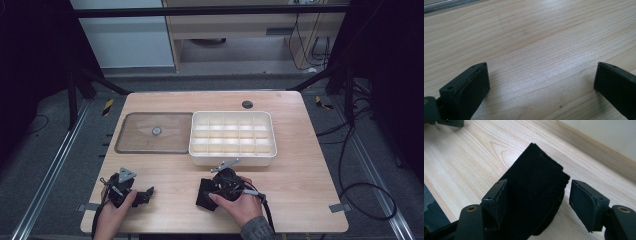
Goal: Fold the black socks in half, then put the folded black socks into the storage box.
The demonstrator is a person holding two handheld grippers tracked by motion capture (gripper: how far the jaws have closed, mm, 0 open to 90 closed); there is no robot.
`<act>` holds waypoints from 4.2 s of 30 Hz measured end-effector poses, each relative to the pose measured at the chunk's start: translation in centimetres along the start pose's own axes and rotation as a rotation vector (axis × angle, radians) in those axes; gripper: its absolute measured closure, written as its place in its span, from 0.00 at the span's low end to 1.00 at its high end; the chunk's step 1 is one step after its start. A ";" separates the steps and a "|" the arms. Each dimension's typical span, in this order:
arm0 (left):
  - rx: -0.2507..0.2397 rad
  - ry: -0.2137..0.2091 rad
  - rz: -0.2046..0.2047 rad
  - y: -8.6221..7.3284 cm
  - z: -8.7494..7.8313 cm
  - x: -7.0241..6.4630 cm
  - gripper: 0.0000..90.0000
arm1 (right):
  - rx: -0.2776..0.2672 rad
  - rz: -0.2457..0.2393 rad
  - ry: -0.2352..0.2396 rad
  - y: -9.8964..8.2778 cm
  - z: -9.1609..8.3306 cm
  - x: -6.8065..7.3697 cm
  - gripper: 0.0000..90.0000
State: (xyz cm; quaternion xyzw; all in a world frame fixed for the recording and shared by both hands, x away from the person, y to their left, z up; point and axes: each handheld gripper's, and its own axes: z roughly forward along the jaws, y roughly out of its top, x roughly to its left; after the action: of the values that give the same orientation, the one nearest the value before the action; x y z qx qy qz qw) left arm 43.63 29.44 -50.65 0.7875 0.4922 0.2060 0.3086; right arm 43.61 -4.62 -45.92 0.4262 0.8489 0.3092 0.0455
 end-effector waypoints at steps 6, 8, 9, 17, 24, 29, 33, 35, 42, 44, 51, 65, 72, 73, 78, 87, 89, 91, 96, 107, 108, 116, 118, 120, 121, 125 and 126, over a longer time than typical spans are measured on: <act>-0.005 0.001 -0.002 0.0 0.0 -0.1 0.00 | 0.024 0.015 -0.005 -0.1 0.6 0.0 0.34; -0.006 0.001 -0.005 -0.1 0.0 -0.1 0.00 | 0.031 0.015 -0.006 -0.1 0.8 0.0 0.33; -0.007 0.001 -0.004 -0.1 0.0 -0.1 0.00 | 0.040 0.016 -0.006 0.0 1.1 0.0 0.32; -0.012 0.001 -0.004 -0.1 0.1 -0.2 0.00 | 0.065 0.035 0.007 0.3 1.9 -0.1 0.32; -0.013 0.001 -0.005 -0.1 0.1 -0.2 0.00 | 0.074 0.021 0.021 0.5 2.0 0.3 0.42; -0.015 0.001 -0.005 -0.1 0.1 -0.3 0.00 | 0.080 0.016 0.036 0.5 2.0 0.4 0.47; -0.014 0.001 -0.003 -0.1 0.1 -0.3 0.00 | 0.080 0.016 0.063 0.6 2.3 0.4 0.55; -0.015 0.000 -0.002 -0.1 0.1 -0.3 0.00 | 0.076 0.008 0.081 0.7 2.3 0.5 0.63; -0.017 -0.002 0.000 -0.1 0.1 -0.3 0.00 | 0.047 -0.026 0.131 0.8 1.9 0.5 0.74; -0.015 -0.003 0.002 -0.1 0.1 -0.3 0.00 | 0.042 -0.025 0.129 0.8 1.6 0.4 0.75; -0.017 -0.003 0.001 -0.1 0.1 -0.3 0.00 | -0.007 -0.039 0.092 1.3 -1.2 -0.5 0.75; -0.027 -0.006 0.002 -0.2 0.1 -0.3 0.00 | -0.046 -0.051 -0.050 1.3 -8.0 -4.1 0.75; -0.030 -0.006 0.001 -0.2 0.2 -0.3 0.00 | -0.073 -0.035 -0.093 1.4 -10.6 -5.8 0.75; -0.030 -0.006 0.001 -0.2 0.2 -0.3 0.00 | -0.081 -0.031 -0.098 1.4 -11.0 -6.2 0.75; -0.029 -0.005 0.003 -0.2 0.2 -0.4 0.00 | -0.101 0.018 -0.122 1.4 -12.5 -8.6 0.75; -0.029 -0.006 0.004 -0.2 0.1 -0.5 0.00 | -0.137 0.043 -0.153 1.7 -14.3 -10.3 0.75; -0.028 -0.007 0.005 -0.2 0.1 -0.5 0.00 | -0.141 0.043 -0.163 2.0 -14.6 -10.6 0.75; -0.028 -0.007 0.004 -0.2 0.1 -0.5 0.00 | -0.143 0.044 -0.170 2.3 -14.8 -10.9 0.75; -0.029 -0.006 0.003 -0.2 0.2 -0.5 0.00 | -0.146 0.043 -0.185 3.1 -15.1 -11.6 0.75; -0.031 -0.007 0.006 -0.2 0.2 -0.6 0.00 | -0.142 0.073 -0.218 5.1 -15.8 -13.7 0.74; -0.031 -0.007 0.006 -0.2 0.2 -0.6 0.00 | -0.138 0.077 -0.221 5.4 -15.9 -13.9 0.74; -0.034 -0.008 0.001 -0.2 0.2 -0.6 0.00 | -0.111 0.079 -0.245 7.1 -15.2 -15.3 0.74; -0.034 -0.008 0.001 -0.2 0.2 -0.6 0.00 | -0.100 0.074 -0.252 7.2 -14.9 -15.5 0.74; -0.034 -0.008 0.001 -0.2 0.2 -0.6 0.00 | -0.087 0.073 -0.263 7.3 -14.5 -15.9 0.74; -0.034 -0.008 0.001 -0.2 0.2 -0.6 0.00 | -0.087 0.073 -0.263 7.3 -14.5 -15.9 0.74; -0.034 -0.008 0.002 -0.2 0.2 -0.6 0.00 | -0.078 0.071 -0.272 7.3 -14.3 -16.2 0.74; -0.034 -0.008 0.001 -0.2 0.2 -0.6 0.00 | -0.075 0.068 -0.276 7.2 -14.2 -16.2 0.74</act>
State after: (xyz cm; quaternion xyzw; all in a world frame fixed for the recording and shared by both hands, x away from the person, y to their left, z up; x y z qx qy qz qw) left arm 43.34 28.89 -50.94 0.7832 0.4869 0.2115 0.3237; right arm 54.03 -20.46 -33.40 0.4913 0.8075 0.2803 0.1673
